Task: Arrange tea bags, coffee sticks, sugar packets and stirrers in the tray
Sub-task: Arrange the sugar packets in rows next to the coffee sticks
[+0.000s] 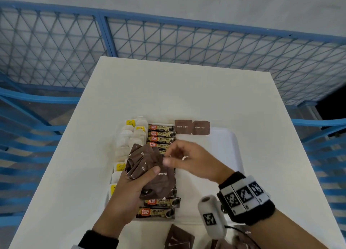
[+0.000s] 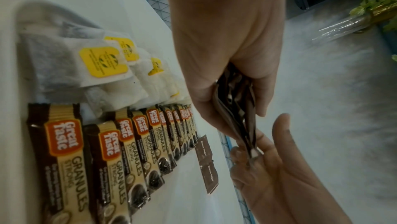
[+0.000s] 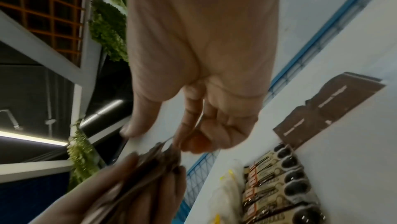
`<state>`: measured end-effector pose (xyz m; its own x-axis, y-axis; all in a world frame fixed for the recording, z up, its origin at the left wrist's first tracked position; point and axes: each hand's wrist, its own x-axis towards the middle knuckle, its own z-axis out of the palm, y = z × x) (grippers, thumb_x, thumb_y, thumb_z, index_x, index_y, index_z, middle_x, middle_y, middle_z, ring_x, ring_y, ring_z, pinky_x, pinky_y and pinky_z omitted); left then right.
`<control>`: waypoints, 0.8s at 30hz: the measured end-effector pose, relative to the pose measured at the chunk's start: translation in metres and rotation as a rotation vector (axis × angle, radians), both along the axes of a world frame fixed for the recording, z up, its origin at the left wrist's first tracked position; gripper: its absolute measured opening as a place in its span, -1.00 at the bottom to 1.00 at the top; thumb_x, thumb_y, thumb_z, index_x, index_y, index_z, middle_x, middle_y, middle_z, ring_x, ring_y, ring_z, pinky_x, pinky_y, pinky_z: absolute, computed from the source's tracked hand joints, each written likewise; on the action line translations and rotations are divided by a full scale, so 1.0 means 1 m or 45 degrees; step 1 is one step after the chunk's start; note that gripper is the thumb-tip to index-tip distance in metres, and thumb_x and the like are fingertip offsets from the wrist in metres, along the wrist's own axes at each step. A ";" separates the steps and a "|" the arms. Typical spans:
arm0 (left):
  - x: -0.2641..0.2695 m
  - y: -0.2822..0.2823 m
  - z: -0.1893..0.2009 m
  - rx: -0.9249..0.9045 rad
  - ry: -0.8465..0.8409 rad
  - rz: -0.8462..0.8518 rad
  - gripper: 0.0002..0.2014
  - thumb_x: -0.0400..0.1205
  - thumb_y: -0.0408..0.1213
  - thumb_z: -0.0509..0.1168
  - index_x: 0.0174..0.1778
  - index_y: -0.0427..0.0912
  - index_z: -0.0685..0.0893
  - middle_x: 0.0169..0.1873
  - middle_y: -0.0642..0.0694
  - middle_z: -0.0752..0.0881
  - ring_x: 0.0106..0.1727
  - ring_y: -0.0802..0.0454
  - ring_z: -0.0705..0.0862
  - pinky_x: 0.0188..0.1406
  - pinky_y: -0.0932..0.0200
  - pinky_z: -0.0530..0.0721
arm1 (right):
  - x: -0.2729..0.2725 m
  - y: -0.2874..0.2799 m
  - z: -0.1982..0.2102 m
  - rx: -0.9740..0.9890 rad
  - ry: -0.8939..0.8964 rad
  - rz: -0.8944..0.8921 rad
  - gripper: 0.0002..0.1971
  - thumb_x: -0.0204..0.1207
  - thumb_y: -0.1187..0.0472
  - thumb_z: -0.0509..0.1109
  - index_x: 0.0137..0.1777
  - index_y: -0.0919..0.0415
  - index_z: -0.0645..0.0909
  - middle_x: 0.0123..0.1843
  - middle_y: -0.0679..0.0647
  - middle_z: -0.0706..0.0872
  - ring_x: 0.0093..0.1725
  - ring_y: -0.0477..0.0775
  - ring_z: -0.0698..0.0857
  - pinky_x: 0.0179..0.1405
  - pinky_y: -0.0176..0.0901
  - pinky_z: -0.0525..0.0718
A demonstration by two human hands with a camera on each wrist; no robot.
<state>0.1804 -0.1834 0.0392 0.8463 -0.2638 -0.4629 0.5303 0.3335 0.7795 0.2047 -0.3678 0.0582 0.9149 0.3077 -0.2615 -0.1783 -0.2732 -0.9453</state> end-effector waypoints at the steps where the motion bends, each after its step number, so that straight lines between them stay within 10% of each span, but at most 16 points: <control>1: 0.000 0.000 0.000 0.006 -0.025 -0.007 -0.20 -0.04 0.00 0.71 0.13 -0.18 0.73 0.02 -0.27 0.79 0.05 -0.17 0.78 -0.22 0.00 0.76 | -0.004 0.003 0.001 0.006 0.028 0.051 -0.84 0.39 0.18 0.54 -0.12 0.07 0.61 -0.25 -0.10 0.63 -0.22 -0.08 0.56 -0.26 -0.36 0.52; 12: -0.006 0.007 0.002 0.085 0.028 0.101 -0.62 0.25 -0.25 0.50 0.01 -0.04 0.73 -0.03 -0.19 0.81 0.10 -0.21 0.74 0.09 -0.31 0.66 | -0.014 0.001 0.001 0.384 0.203 -0.225 -0.91 0.58 0.43 0.27 0.03 0.28 0.49 -0.09 0.07 0.67 -0.22 -0.05 0.74 -0.23 -0.17 0.76; 24: -0.007 0.017 -0.002 0.009 -0.021 0.080 -0.13 -0.27 0.04 0.73 0.02 -0.04 0.75 -0.04 -0.18 0.81 -0.04 -0.10 0.80 -0.27 -0.10 0.76 | -0.005 -0.042 -0.021 0.352 0.297 -0.527 -0.86 0.52 0.41 0.34 -0.09 0.18 0.67 -0.18 0.00 0.75 -0.11 -0.01 0.67 -0.09 -0.25 0.52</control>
